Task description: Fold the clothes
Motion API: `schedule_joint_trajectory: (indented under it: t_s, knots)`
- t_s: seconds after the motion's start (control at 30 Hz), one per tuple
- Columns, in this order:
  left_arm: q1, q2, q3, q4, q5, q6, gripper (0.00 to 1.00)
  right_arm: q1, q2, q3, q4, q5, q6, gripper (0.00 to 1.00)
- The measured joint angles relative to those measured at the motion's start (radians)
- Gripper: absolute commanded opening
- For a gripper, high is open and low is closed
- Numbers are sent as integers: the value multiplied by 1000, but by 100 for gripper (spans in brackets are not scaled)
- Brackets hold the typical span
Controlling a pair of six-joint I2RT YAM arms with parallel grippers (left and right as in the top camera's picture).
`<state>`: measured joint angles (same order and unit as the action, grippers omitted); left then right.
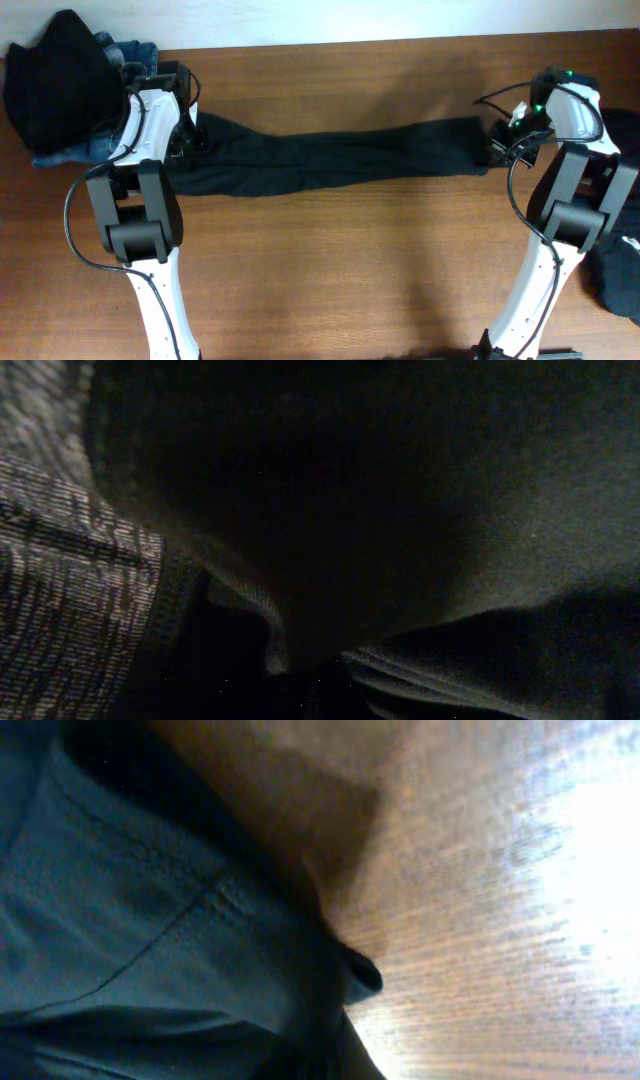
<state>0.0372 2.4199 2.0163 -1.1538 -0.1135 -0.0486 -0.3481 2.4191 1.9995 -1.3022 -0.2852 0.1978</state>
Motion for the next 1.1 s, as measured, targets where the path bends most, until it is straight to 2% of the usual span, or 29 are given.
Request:
schedule_joint_trajectory:
  t_s: [0.27, 0.63, 0.73, 0.77, 0.8, 0.87, 1.1]
  knots:
    - [0, 0, 0, 0, 0, 27, 1, 1, 0, 0, 84, 8, 0, 4]
    - [10, 0, 0, 3, 6, 34, 1, 14, -4, 0, 150, 135, 1, 5]
    - [17, 0, 0, 5, 13, 34, 1, 15, -5, 0, 165, 158, 0, 14]
    - [19, 0, 0, 5, 13, 35, 1, 15, -5, 0, 168, 165, 0, 23]
    - [19, 0, 0, 6, 15, 39, 1, 15, -5, 0, 168, 172, 0, 38]
    - [21, 0, 0, 6, 18, 43, 1, 15, -5, 3, 167, 197, 3, 54]
    - [20, 0, 0, 6, 19, 49, 1, 13, -4, 92, 93, 261, 1, 55]
